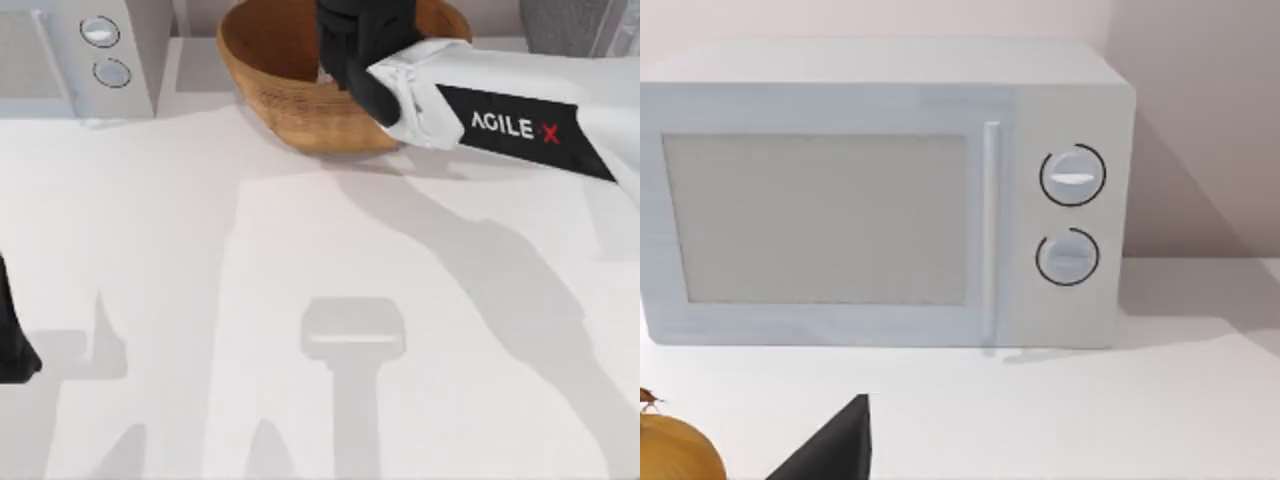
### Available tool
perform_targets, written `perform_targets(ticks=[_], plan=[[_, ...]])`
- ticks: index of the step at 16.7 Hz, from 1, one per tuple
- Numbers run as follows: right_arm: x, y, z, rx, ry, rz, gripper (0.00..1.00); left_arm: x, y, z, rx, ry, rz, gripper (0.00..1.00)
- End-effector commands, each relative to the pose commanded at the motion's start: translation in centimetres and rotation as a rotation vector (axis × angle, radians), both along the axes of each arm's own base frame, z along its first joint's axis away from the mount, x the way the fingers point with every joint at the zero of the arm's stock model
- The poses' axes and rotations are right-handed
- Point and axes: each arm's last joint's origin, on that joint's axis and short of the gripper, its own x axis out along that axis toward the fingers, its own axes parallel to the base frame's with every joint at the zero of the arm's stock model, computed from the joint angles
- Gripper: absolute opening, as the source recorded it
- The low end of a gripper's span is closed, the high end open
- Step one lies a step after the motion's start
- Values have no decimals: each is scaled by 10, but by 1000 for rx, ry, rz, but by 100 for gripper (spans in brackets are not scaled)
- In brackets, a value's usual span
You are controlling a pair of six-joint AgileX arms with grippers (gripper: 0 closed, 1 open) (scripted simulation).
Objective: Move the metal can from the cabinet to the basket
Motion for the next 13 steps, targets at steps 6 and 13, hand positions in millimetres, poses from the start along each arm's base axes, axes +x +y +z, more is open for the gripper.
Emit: perform_targets(ticks=[6, 13], plan=[[0, 0, 0, 0, 0, 0, 100, 0, 0, 0, 0, 0, 0, 100], [-1, -8, 7, 3, 0, -6, 100, 0, 0, 0, 0, 0, 0, 100]])
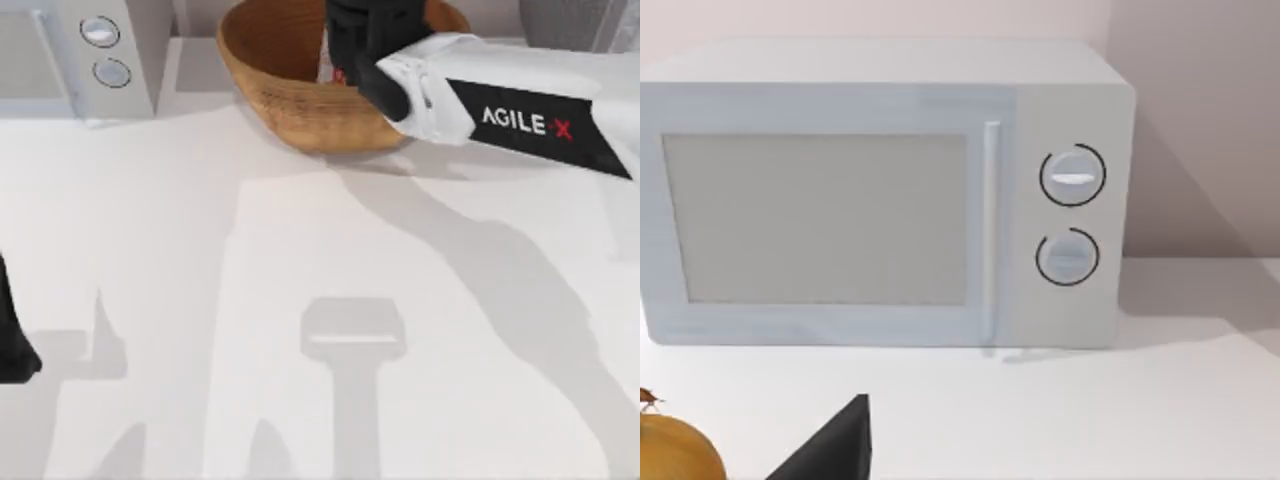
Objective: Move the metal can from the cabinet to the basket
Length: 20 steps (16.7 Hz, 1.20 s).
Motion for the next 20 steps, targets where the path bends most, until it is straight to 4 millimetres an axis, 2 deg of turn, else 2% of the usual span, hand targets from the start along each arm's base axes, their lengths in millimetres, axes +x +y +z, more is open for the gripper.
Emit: perform_targets(ticks=[3, 6, 9, 12, 14, 16, 18, 20], plan=[[-5, -34, 27, 8, 3, -26, 100, 0, 0, 0, 0, 0, 0, 100], [-27, -85, 64, 14, 12, -53, 100, 0, 0, 0, 0, 0, 0, 100], [-71, -145, 97, 16, 26, -74, 100, 0, 0, 0, 0, 0, 0, 100], [-137, -201, 113, 18, 36, -82, 100, 0, 0, 0, 0, 0, 0, 100], [-187, -233, 110, 20, 37, -81, 100, 0, 0, 0, 0, 0, 0, 100], [-236, -258, 95, 21, 31, -74, 100, 0, 0, 0, 0, 0, 0, 100], [-279, -275, 71, 21, 19, -63, 100, 0, 0, 0, 0, 0, 0, 100], [-311, -286, 40, 18, 4, -50, 100, 0, 0, 0, 0, 0, 0, 100]])
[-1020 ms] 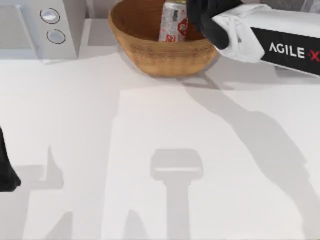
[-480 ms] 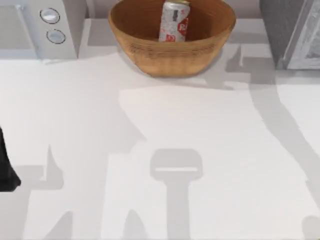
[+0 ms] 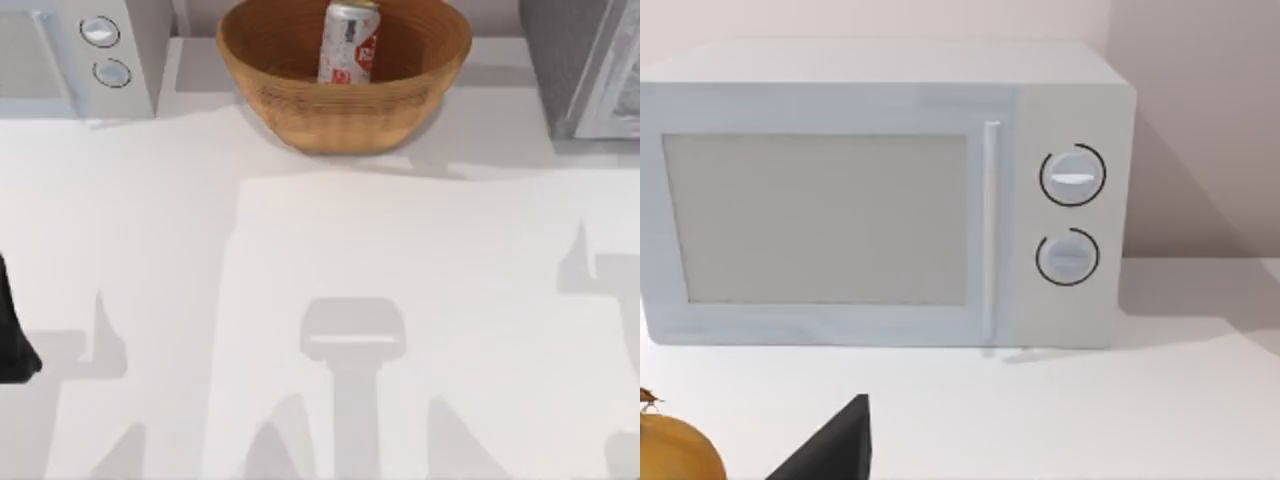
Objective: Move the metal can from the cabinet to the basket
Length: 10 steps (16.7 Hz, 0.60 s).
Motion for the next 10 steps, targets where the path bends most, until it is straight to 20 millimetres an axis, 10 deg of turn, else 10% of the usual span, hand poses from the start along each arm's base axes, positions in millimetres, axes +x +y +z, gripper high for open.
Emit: perform_targets(ticks=[6, 10], plan=[[-35, -12, -89, -17, -10, 42, 100, 0, 0, 0, 0, 0, 0, 100], [-36, -13, -109, -21, -4, 52, 100, 0, 0, 0, 0, 0, 0, 100]])
